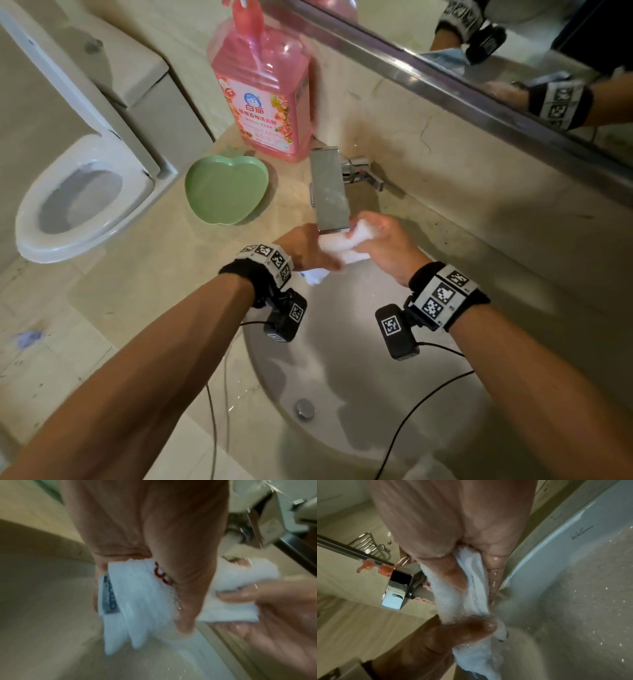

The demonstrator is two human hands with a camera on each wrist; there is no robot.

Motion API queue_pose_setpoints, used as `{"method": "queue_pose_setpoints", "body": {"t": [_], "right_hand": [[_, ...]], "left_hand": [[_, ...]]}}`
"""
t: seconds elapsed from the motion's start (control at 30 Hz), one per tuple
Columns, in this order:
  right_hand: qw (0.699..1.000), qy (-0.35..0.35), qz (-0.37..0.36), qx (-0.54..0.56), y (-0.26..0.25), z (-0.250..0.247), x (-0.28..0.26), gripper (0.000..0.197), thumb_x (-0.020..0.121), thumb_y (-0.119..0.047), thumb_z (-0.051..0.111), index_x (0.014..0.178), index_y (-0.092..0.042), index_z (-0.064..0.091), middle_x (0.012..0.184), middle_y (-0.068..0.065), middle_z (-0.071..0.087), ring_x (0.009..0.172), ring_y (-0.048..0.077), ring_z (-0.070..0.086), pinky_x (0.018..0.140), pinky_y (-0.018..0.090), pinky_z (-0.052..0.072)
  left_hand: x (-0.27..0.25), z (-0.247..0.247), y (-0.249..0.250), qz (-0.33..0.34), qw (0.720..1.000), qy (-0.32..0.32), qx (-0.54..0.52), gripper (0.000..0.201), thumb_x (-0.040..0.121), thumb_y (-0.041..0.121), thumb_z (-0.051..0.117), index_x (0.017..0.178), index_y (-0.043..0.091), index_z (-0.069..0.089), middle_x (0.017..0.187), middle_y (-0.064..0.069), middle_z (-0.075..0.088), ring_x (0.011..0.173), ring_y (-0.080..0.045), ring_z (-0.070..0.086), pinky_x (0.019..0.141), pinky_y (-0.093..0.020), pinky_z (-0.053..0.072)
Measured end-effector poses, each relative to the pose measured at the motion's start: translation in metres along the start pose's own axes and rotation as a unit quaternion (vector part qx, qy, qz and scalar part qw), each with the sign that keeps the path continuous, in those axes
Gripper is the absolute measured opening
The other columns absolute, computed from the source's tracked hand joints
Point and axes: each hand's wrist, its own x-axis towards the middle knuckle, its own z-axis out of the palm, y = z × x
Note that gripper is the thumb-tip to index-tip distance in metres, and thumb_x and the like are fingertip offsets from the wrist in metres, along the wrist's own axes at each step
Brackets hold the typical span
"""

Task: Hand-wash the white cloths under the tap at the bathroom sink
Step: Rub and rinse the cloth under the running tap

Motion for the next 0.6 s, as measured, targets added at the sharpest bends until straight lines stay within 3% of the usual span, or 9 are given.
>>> {"method": "queue_pose_setpoints", "body": {"t": [0.07,0.17,0.23,0.3,0.33,0.43,0.5,0.57,0.6], "right_hand": [[1.000,-0.020,0.012,0.000,0.001,-0.008,-0.001,0.035,0.072,0.000,0.065,0.068,-0.035,0.067,0.078,-0.019,0.064,0.075,0.002,0.058,0.066,0.022,0.046],[0.994,-0.043,0.090,0.046,0.004,-0.018,0.001,0.012,0.075,-0.018,0.070,0.078,-0.027,0.063,0.105,0.004,0.066,0.095,0.025,0.063,0.084,0.044,0.058],[0.992,-0.047,0.111,0.030,0.009,-0.018,0.004,0.030,0.081,-0.007,0.070,0.098,-0.026,0.055,0.122,0.010,0.057,0.105,0.035,0.063,0.079,0.048,0.062],[0.988,-0.068,0.135,-0.002,0.008,-0.009,0.005,0.055,0.077,-0.002,0.071,0.118,-0.030,0.047,0.122,0.008,0.054,0.103,0.034,0.065,0.071,0.044,0.063],[0.986,-0.081,0.140,-0.032,0.007,-0.002,0.006,0.057,0.077,-0.004,0.070,0.123,-0.027,0.048,0.119,0.007,0.056,0.098,0.030,0.068,0.069,0.042,0.063],[0.980,-0.089,0.057,-0.171,0.000,0.015,0.011,0.047,0.080,-0.010,0.064,0.126,-0.015,0.060,0.108,0.001,0.065,0.078,0.014,0.069,0.064,0.032,0.060],[0.969,-0.073,-0.026,-0.236,-0.008,0.025,0.013,0.046,0.083,-0.008,0.062,0.128,-0.018,0.062,0.114,0.001,0.069,0.090,0.011,0.066,0.078,0.029,0.055],[0.963,-0.054,-0.075,-0.252,-0.012,0.034,0.015,0.041,0.086,-0.004,0.058,0.125,-0.017,0.066,0.122,0.005,0.068,0.108,0.019,0.063,0.095,0.031,0.051],[0.965,-0.042,-0.082,-0.247,-0.013,0.037,0.014,0.039,0.087,-0.003,0.057,0.123,-0.014,0.067,0.122,0.006,0.069,0.111,0.022,0.063,0.097,0.032,0.051]], "left_hand": [[0.003,0.002,0.010,0.004,0.997,0.007,0.074,0.043,0.078,0.034,0.074,0.116,0.016,0.064,0.105,-0.009,0.071,0.092,-0.025,0.068,0.082,-0.038,0.058],[0.004,0.002,0.014,0.007,0.994,0.088,0.065,0.046,0.080,0.030,0.072,0.120,0.011,0.060,0.111,-0.011,0.067,0.098,-0.029,0.064,0.088,-0.041,0.054],[0.001,-0.001,0.010,-0.027,0.992,0.125,0.025,0.059,0.073,0.029,0.080,0.123,0.008,0.056,0.112,-0.010,0.066,0.101,-0.028,0.064,0.090,-0.041,0.054],[-0.004,-0.005,0.007,0.004,0.993,0.110,0.049,0.073,0.070,0.030,0.083,0.130,0.007,0.049,0.120,-0.011,0.062,0.108,-0.028,0.061,0.094,-0.039,0.051],[-0.008,-0.008,0.006,0.034,0.992,0.094,0.077,0.080,0.069,0.031,0.084,0.135,0.008,0.045,0.126,-0.011,0.058,0.113,-0.028,0.058,0.096,-0.038,0.049],[-0.020,-0.021,-0.003,0.073,0.985,0.065,0.146,0.087,0.069,0.034,0.083,0.142,0.014,0.040,0.131,-0.008,0.048,0.114,-0.026,0.052,0.094,-0.037,0.047],[-0.026,-0.030,-0.012,0.025,0.996,0.029,0.083,0.081,0.073,0.034,0.081,0.139,0.015,0.038,0.124,0.000,0.051,0.106,-0.019,0.053,0.086,-0.030,0.044],[-0.030,-0.033,-0.019,-0.015,0.998,-0.019,0.052,0.071,0.075,0.036,0.081,0.134,0.018,0.044,0.114,0.004,0.056,0.103,-0.019,0.057,0.085,-0.027,0.042],[-0.030,-0.033,-0.021,-0.027,0.998,-0.032,0.046,0.064,0.074,0.037,0.081,0.128,0.021,0.051,0.111,0.004,0.061,0.102,-0.021,0.060,0.087,-0.029,0.045]]}}
